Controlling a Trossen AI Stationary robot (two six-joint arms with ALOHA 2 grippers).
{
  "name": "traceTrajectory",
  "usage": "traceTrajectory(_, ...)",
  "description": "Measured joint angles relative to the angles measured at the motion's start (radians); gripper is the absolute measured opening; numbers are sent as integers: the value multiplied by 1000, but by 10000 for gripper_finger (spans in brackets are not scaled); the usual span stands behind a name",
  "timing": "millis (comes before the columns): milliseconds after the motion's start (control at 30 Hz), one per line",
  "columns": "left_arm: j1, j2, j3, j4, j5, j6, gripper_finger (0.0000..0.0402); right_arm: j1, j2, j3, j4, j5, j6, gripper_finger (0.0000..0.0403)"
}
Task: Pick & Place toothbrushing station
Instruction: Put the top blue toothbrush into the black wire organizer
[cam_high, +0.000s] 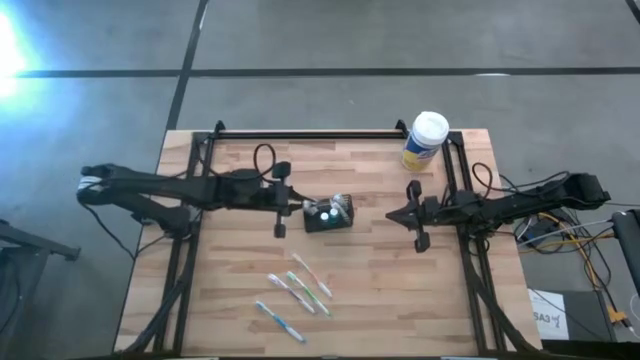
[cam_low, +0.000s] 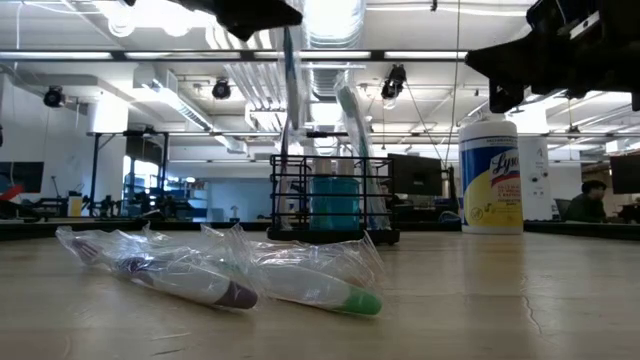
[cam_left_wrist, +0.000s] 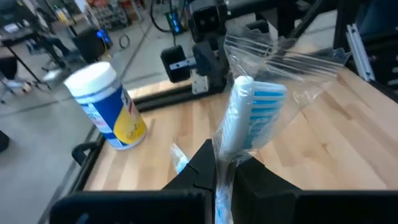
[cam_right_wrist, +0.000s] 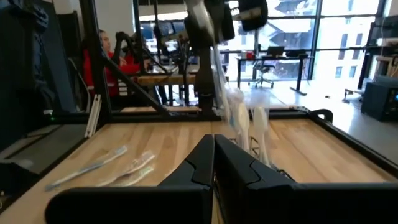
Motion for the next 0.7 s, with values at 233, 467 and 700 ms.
traceTrajectory(233, 0, 10, -3, -12, 12, -47, 16, -3, -1, -10, 0, 26, -62, 8)
traceTrajectory(467, 4, 55, -22, 15, 14, -92, 16, -4, -3, -12, -1, 23, -58, 8)
traceTrajectory(700, 4, 129, -23, 7, -21, -114, 16, -4, -4, -6, -4, 15, -82, 8)
